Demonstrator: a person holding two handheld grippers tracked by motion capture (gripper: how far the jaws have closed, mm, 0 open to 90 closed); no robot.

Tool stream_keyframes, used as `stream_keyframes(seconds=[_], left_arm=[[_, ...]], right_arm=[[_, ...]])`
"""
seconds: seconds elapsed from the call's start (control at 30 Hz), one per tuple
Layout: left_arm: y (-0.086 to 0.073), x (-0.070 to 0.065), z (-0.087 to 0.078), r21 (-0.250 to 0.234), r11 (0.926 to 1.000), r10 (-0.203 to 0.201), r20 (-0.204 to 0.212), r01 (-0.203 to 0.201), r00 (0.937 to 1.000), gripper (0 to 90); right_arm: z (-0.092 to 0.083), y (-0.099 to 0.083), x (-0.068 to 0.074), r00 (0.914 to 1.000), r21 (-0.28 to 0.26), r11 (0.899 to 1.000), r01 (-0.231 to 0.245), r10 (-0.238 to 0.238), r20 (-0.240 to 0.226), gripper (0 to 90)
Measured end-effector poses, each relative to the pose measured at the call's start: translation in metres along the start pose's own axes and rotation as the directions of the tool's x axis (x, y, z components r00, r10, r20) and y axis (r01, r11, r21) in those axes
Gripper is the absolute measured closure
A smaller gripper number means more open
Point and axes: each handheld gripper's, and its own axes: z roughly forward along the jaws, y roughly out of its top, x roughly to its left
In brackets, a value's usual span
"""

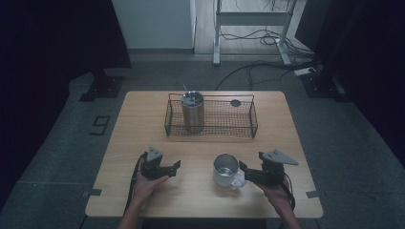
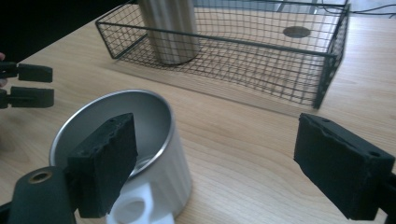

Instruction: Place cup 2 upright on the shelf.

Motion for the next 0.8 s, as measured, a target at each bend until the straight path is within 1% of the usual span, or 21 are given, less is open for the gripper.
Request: stream_keyframes(seconds=[0.2,0.33,0.43,0.57,0.63,0.7,0.8], left_arm=[[0.0,0.001,0.0,0.001,1.0,-0.001,0.002,0.001,1.0,13.1],[-0.002,0.001,0.0,0.013,0.9999,-0.002,-0.001,0.002,1.0,13.1],[-0.003,0.002,-0.001,0.012,0.9999,-0.005,-0.002,0.005,1.0,13.2],[-0.004,0.001,-0.001,0.026,0.9995,0.02,-0.032,-0.019,0.9993,13.1],[-0.004,0.003,-0.003,0.019,0.9998,0.008,-0.023,-0.007,0.9997,13.1],[-0.004,0.003,-0.004,0.016,0.9999,0.005,-0.022,-0.005,0.9997,13.1],[-0.004,0.004,-0.004,0.018,0.9998,0.003,-0.016,-0.003,0.9999,13.1]], right_arm=[[0.006,-0.001,0.008,0.9996,0.012,1.0,0.006,-0.006,-0.026,12.9],[0.008,0.0,0.015,0.9991,0.016,1.0,0.014,-0.013,-0.041,12.8],[0.007,0.001,0.02,0.9984,0.014,1.0,0.02,-0.019,-0.053,12.5],[0.009,0.003,0.029,0.9973,0.027,0.999,0.038,-0.036,-0.063,11.7],[0.012,0.004,0.034,0.9966,0.038,0.998,0.053,-0.051,-0.065,10.6],[0.016,0.006,0.039,0.9963,0.05,0.997,0.064,-0.061,-0.061,8.8],[0.022,0.008,0.045,0.996,0.065,0.996,0.064,-0.06,-0.066,6.5]])
